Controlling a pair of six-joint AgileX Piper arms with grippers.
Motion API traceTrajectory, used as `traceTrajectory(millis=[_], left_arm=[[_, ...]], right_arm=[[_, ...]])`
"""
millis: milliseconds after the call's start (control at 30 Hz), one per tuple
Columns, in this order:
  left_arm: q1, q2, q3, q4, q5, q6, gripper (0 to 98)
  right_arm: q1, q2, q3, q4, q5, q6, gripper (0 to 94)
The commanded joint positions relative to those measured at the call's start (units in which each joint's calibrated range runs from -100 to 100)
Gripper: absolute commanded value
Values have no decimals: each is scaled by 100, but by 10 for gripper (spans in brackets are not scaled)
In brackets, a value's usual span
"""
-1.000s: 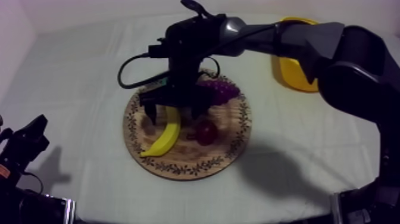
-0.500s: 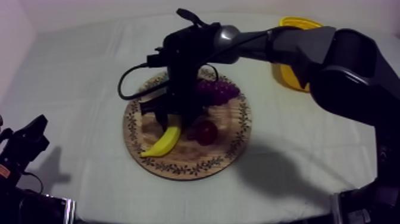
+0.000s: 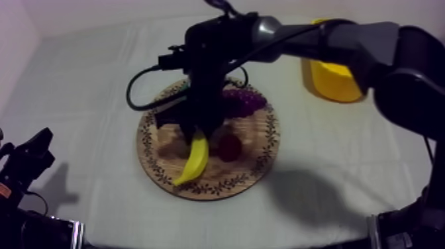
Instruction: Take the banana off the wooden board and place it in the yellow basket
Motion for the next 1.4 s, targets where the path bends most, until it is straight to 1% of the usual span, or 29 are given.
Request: traceTrajectory(millis=[0,167,300,433,600,700,833,967,1033,1233,1367], left_arm=[[1,0,-3,4,-1,1,1],[1,0,-3,4,-1,0,1],[1,0,-3,4,-1,-1,1],[1,0,-3,4,-1,1,1],[1,0,-3,4,-1,1,1],[1,0,-3,4,-1,-1,1],[1,0,-3,4,-1,-2,1],[1,0,-3,4,-1,-1,1],[1,0,-3,4,-1,2,1],[1,0,-3,4,-1,-1,1],[1,0,-3,4,-1,-2,1]], right_arm=[[82,-587,164,4,23,36,145],[502,-1570,468,132,40,91,150],[1067,-2144,581,227,81,210,160],[1680,-2496,608,381,95,324,173],[2332,-2728,788,626,-127,424,176],[2654,-2748,932,725,-291,482,175],[3007,-2649,1025,829,-416,541,171],[3259,-2503,1143,952,-578,573,180],[3341,-2435,1278,1018,-703,583,209],[3408,-2388,1831,1237,-1137,511,372],[3405,-2506,2144,1294,-1230,490,461]])
